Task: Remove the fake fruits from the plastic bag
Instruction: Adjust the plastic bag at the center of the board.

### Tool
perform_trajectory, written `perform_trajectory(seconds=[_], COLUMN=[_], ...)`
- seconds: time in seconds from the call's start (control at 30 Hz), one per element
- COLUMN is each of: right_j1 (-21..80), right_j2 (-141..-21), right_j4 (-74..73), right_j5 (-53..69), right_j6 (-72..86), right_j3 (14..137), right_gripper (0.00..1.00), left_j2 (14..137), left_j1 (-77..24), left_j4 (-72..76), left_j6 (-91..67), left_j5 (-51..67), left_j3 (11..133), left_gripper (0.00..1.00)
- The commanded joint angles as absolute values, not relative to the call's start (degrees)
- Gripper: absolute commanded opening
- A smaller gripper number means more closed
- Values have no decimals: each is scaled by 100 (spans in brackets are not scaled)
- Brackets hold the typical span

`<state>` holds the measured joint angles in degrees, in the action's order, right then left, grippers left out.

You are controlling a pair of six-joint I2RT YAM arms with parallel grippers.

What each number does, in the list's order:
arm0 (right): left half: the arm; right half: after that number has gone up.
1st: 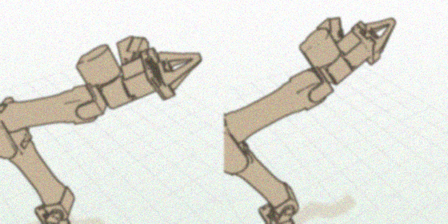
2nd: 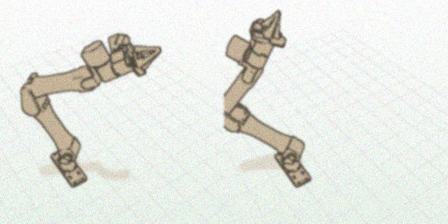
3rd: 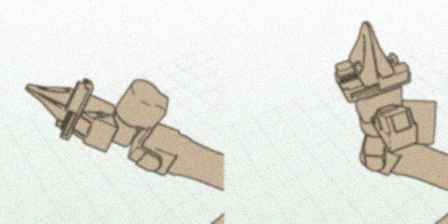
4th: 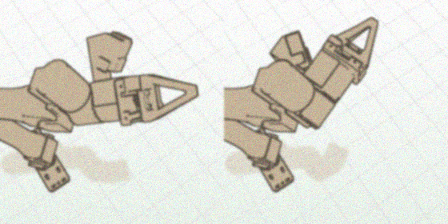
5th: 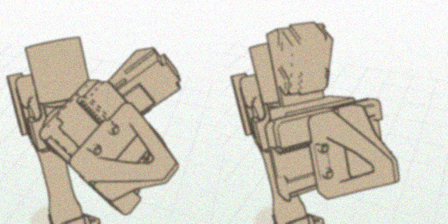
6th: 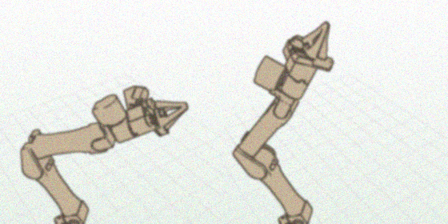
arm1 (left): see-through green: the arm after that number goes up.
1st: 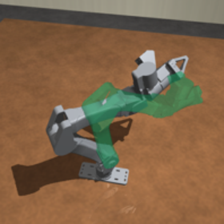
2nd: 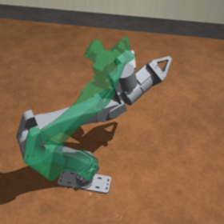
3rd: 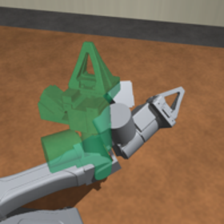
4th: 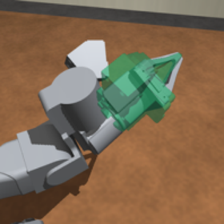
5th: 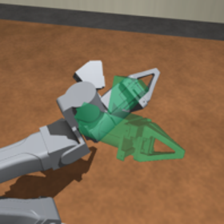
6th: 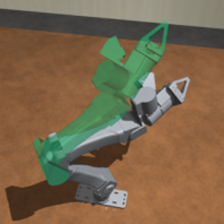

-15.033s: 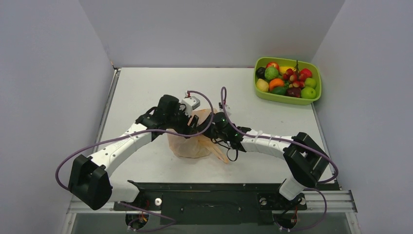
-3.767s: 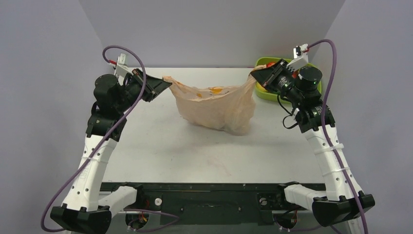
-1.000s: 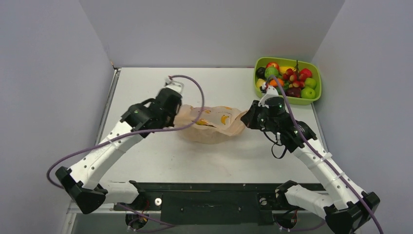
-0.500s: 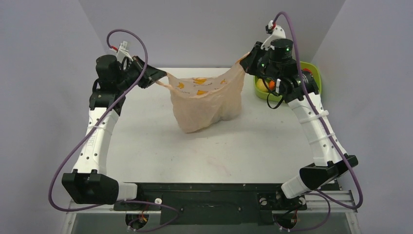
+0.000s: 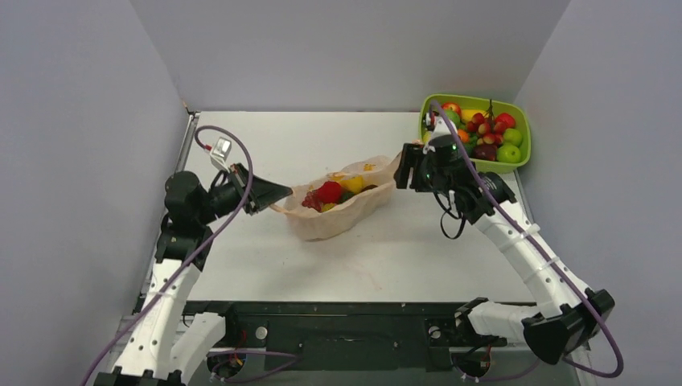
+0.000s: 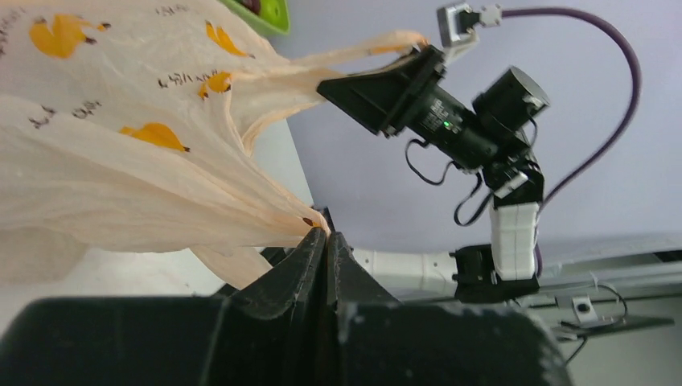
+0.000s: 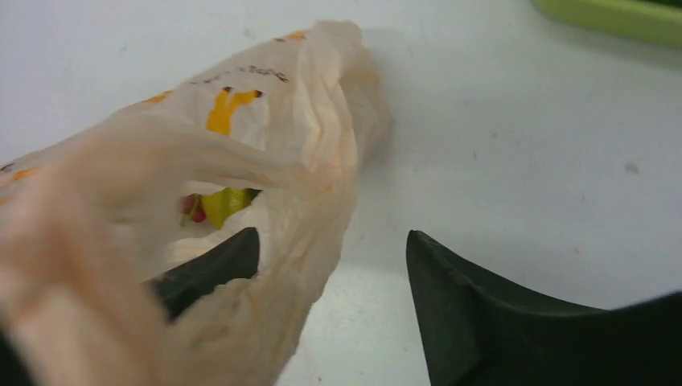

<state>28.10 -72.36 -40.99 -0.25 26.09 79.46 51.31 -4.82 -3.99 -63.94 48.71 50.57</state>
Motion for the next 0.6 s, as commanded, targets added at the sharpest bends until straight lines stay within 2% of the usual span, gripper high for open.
perform_trajectory(seconds=[0.0, 0.03, 0.1, 0.27, 0.57], right_j1=[2882, 2887, 2910, 2935, 3118], right_j2=[-5975, -5831, -5411, -4387, -3707], right_j4=[-4053, -4107, -4205, -4452, -4281], right_j5=[-1052, -1142, -1226, -1287, -687], right_j6=[2753, 2813, 3066, 3851, 5332], right_j3=[6879, 6637, 6407, 6192, 6321], right_gripper=[69, 75, 81, 84, 86], left_j2=[4133, 4022, 3820, 3836, 4029], left_j1=[-1031, -1216, -1405, -1518, -1550], left_j4=[-158, -173, -232, -279, -234], left_j6=[-6907, -6943, -6996, -6987, -6915], left_j5=[4554, 4346, 4122, 4066, 4114], left_j3=[4224, 4156, 4019, 3991, 4198], left_gripper=[0, 0, 0, 0, 0])
